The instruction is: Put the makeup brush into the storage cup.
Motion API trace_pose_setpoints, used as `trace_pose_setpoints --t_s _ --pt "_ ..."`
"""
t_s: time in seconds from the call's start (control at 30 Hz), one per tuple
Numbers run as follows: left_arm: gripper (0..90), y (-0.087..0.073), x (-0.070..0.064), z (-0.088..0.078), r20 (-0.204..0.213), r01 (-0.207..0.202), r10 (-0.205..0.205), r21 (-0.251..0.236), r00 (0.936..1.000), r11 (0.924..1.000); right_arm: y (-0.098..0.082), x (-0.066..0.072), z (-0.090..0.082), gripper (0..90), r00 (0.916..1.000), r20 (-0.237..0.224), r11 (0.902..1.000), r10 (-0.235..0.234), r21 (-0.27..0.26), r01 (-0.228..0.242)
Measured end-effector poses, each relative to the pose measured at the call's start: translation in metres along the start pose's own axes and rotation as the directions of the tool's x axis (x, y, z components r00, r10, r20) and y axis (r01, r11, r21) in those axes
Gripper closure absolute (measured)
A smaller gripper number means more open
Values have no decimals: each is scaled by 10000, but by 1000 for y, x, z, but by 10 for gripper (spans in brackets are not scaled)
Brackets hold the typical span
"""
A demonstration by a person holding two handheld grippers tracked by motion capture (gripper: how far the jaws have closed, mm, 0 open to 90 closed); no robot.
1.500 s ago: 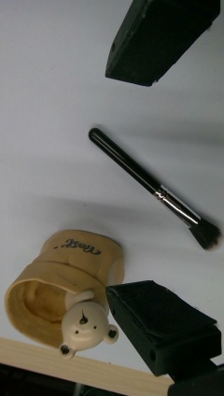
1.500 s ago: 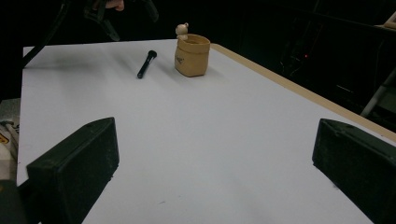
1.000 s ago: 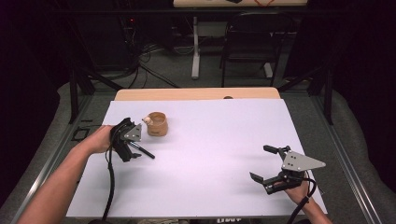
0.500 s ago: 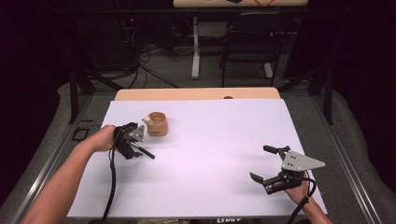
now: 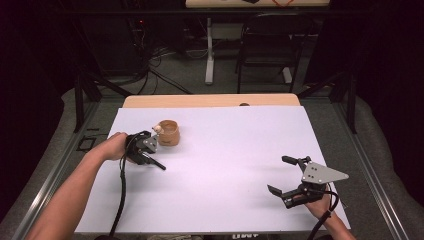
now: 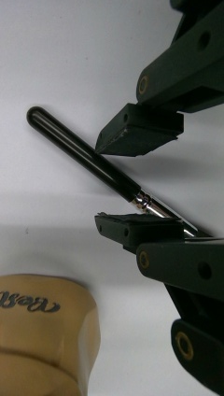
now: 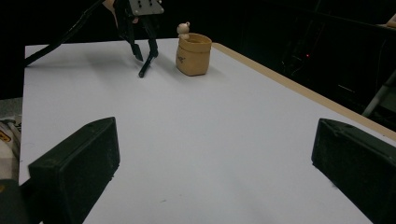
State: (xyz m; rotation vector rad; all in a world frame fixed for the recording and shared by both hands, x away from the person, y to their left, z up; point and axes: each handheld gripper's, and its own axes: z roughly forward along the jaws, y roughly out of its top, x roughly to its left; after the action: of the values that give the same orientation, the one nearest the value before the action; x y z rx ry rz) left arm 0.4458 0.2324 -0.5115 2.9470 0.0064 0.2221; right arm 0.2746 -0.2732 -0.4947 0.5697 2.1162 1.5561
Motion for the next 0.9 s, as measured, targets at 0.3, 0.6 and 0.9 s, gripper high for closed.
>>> trace_pose_setpoints --t_s 0.3,0.6,0.9 --pt "654 1 4 7 368 -152 146 180 9992 9997 0 0 0 5 10000 2 10000 10 12 -10" --pt "690 4 7 6 683 -283 256 384 9973 9989 0 0 0 5 10000 -24 10000 36 54 -36" --pt "637 4 6 11 973 -338 293 445 9948 9984 -1 0 1 6 10000 -34 10000 35 45 -35"
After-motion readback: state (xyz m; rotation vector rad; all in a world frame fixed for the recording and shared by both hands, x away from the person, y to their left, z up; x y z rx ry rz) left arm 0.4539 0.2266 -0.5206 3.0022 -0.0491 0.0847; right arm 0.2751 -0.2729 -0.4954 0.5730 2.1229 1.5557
